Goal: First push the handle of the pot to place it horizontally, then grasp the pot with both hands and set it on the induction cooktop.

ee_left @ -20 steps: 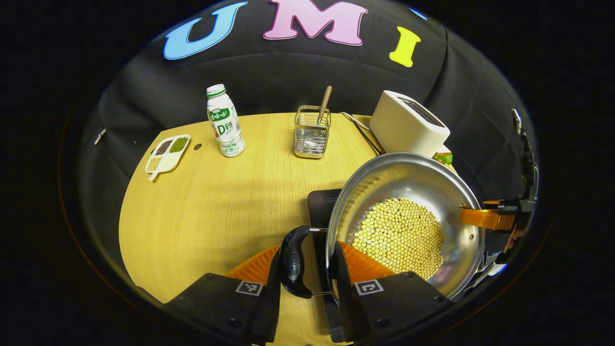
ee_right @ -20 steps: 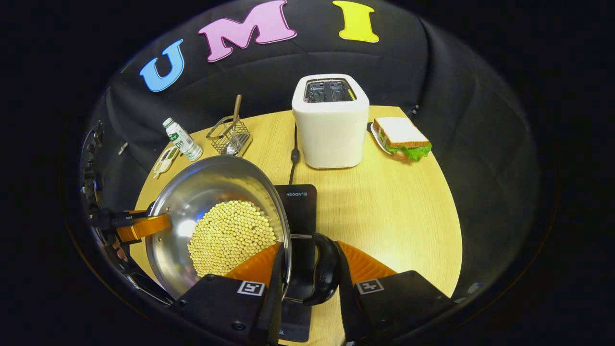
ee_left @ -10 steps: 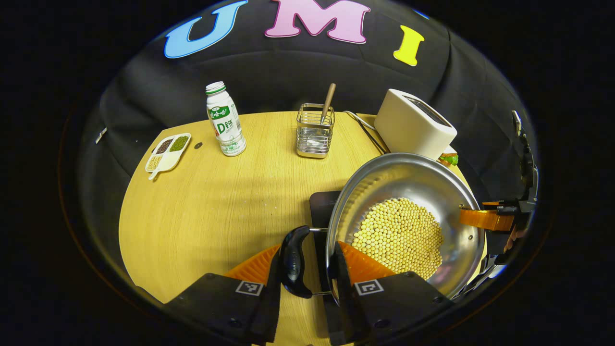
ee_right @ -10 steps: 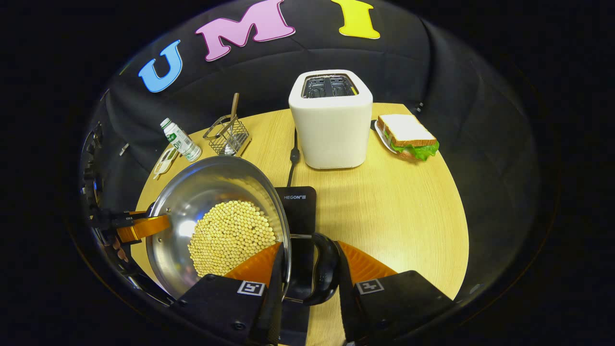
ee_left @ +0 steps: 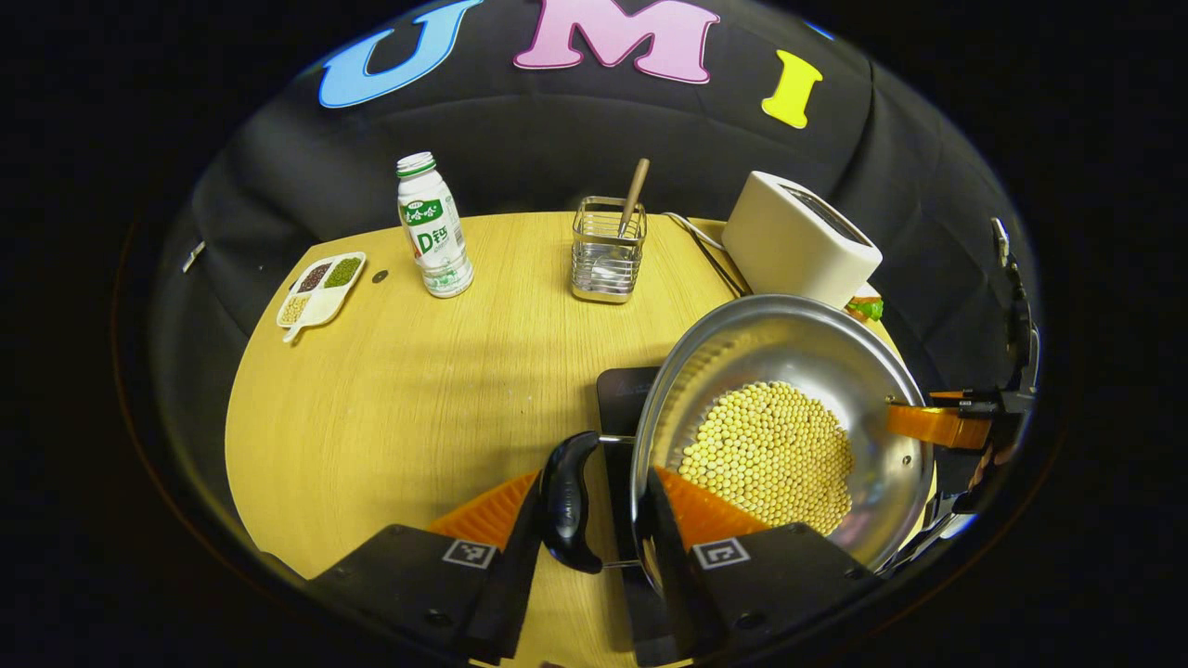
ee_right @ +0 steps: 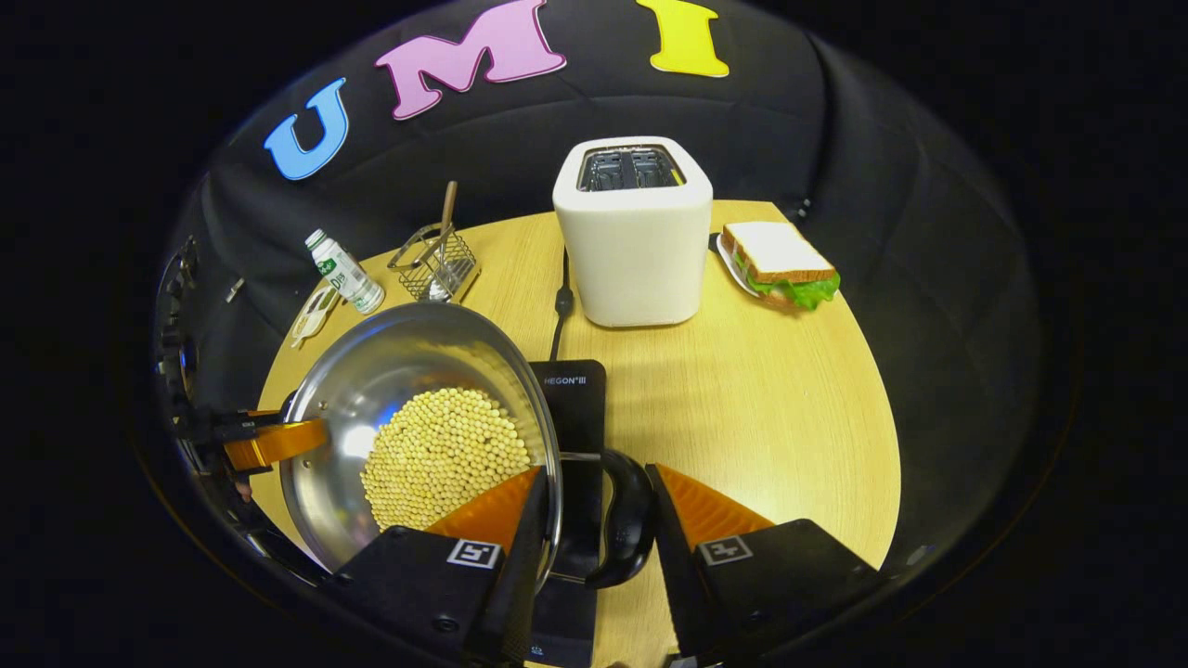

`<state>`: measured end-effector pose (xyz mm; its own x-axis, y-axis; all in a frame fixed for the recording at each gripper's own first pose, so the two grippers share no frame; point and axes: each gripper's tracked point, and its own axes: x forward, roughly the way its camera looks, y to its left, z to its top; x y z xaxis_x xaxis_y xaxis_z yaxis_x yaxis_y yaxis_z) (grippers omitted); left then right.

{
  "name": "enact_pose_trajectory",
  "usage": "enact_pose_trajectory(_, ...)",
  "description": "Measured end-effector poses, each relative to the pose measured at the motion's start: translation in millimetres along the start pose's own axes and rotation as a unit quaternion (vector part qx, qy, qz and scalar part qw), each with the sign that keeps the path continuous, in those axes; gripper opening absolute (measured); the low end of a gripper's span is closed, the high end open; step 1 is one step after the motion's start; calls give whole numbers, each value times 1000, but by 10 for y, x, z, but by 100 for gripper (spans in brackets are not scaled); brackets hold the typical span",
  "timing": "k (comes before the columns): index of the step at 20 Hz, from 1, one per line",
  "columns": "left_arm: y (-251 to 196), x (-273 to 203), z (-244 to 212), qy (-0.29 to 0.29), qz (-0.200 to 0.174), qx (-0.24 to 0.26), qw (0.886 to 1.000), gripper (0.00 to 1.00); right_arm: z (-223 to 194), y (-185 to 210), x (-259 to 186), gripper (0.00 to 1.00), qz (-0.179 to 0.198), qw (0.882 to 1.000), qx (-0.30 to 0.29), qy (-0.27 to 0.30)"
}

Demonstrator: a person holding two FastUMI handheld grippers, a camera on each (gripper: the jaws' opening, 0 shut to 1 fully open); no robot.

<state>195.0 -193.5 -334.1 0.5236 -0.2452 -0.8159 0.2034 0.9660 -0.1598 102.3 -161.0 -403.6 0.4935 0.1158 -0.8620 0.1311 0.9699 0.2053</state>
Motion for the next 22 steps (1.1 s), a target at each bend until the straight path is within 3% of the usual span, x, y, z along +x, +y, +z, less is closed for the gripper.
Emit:
enact_pose_trajectory(1, 18, -18, 7, -2, 6, -2, 1000, 75, 19, 39, -25, 64, 7, 1000, 6, -2)
enact_pose_trajectory(3, 110, -47, 56, -13, 26, -2, 1000, 93, 11, 32, -51, 84, 3, 1000, 9, -2)
enact_pose_trajectory(4, 85, -65, 79, -22, 25, -4, 999, 94, 3, 15, -49, 96, -2, 1000, 5, -3)
enact_pose_trajectory(5, 70, -91, 89, -25, 24, -4, 999, 93, 12, 10, -85, 98, -6, 1000, 2, -7)
enact_pose_trajectory(15, -42, -696, 193, -100, 4, 15, 995, 95, 224, 219, -683, 99, -27, 994, -14, -104)
enact_pose_trajectory(22, -47, -1559, 360, -217, -1, 36, 976, 95, 458, 550, -1459, 99, -39, 974, -36, -220)
